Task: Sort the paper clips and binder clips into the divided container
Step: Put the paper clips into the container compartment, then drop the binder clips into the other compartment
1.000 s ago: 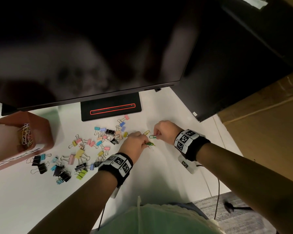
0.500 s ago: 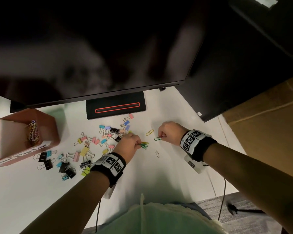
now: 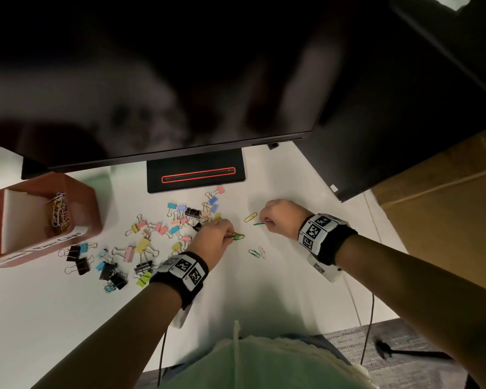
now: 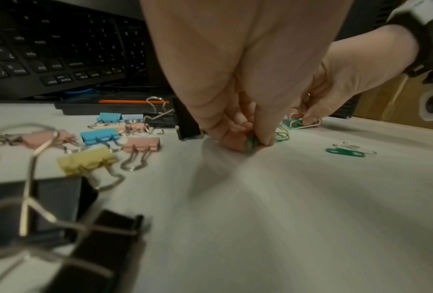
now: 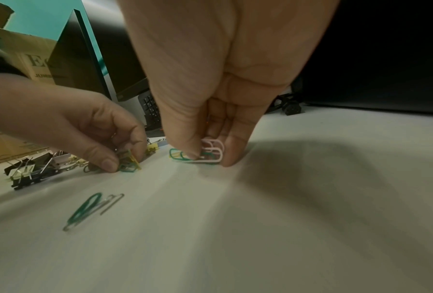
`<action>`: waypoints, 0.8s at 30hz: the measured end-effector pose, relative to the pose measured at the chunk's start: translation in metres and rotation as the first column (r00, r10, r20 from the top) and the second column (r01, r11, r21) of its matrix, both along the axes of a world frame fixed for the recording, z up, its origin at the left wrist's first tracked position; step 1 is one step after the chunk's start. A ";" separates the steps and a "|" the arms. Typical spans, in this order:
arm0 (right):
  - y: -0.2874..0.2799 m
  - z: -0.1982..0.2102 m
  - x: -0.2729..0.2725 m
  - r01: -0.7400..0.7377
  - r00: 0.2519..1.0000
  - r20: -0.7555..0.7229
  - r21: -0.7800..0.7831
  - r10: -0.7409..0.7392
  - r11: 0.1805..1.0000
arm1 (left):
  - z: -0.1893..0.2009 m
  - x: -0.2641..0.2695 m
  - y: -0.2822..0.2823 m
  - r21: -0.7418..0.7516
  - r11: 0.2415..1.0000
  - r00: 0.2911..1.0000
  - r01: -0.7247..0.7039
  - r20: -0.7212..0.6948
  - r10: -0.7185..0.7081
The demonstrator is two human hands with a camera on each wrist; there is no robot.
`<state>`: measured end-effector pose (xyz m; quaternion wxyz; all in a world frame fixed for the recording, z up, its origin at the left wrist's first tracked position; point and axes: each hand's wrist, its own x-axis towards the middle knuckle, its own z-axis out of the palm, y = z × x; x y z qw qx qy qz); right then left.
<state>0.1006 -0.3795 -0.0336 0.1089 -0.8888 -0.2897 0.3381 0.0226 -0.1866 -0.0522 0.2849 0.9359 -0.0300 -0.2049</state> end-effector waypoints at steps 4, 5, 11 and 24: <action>0.005 0.002 0.005 -0.021 1.000 0.019 0.048 0.020 0.999 | -0.003 0.000 0.001 0.023 0.999 1.000 0.025 -0.007 -0.025; 0.008 0.002 0.006 -0.028 0.999 0.030 0.069 0.026 0.997 | -0.003 -0.001 0.001 0.021 0.999 1.000 0.024 -0.008 -0.024; 0.025 -0.001 0.006 -0.136 0.989 0.058 0.065 0.133 0.989 | -0.001 -0.008 0.014 -0.036 0.998 0.999 -0.044 0.008 0.044; 0.019 -0.005 0.007 0.011 1.000 0.002 0.021 -0.011 1.000 | 0.011 -0.024 -0.009 -0.178 0.974 0.990 0.137 -0.015 -0.142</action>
